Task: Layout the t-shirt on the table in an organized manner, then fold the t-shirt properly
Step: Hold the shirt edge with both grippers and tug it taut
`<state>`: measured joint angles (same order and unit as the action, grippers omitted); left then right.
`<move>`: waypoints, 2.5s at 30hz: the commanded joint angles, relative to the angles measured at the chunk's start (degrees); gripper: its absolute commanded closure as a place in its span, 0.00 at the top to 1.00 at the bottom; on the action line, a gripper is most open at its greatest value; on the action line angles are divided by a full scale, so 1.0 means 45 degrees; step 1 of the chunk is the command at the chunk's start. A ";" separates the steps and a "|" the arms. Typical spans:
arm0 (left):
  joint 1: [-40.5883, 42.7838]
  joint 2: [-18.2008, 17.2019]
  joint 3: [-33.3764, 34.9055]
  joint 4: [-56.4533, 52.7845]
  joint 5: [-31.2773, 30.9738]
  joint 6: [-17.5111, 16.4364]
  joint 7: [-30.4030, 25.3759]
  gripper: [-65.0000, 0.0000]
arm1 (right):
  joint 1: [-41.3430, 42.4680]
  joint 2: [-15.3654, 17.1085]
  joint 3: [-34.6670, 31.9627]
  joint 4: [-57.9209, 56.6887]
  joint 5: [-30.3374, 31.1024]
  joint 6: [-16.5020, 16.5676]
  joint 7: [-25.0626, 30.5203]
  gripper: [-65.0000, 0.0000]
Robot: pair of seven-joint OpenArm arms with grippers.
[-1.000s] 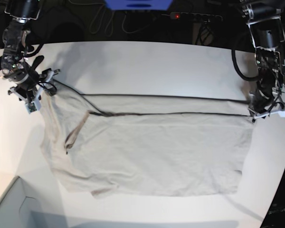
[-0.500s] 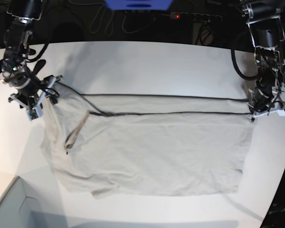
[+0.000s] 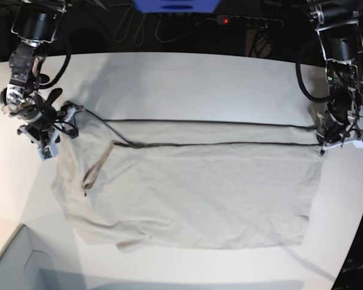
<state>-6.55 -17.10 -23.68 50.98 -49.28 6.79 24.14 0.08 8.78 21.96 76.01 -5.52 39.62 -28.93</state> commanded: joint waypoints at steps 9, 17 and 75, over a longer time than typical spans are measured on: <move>0.0097 -0.0038 0.0037 -0.0106 0.0215 0.0338 0.0584 0.00 | 0.0462 0.0111 0.0015 0.0155 0.0181 0.0085 0.0206 0.03; 0.0097 -0.0038 0.0037 -0.0086 0.0215 0.0338 0.0584 0.00 | 0.0989 0.0228 0.0015 0.0096 0.0162 0.0085 0.0167 0.00; 0.0273 -0.0058 0.0037 -0.0086 0.0196 0.0338 0.0584 0.00 | -0.1277 -0.0768 0.1988 0.2772 0.0201 0.0085 -0.0946 0.50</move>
<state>-5.89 -17.15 -23.62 51.05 -49.54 6.00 23.92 -6.07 4.73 30.74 87.59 -5.06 39.59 -33.80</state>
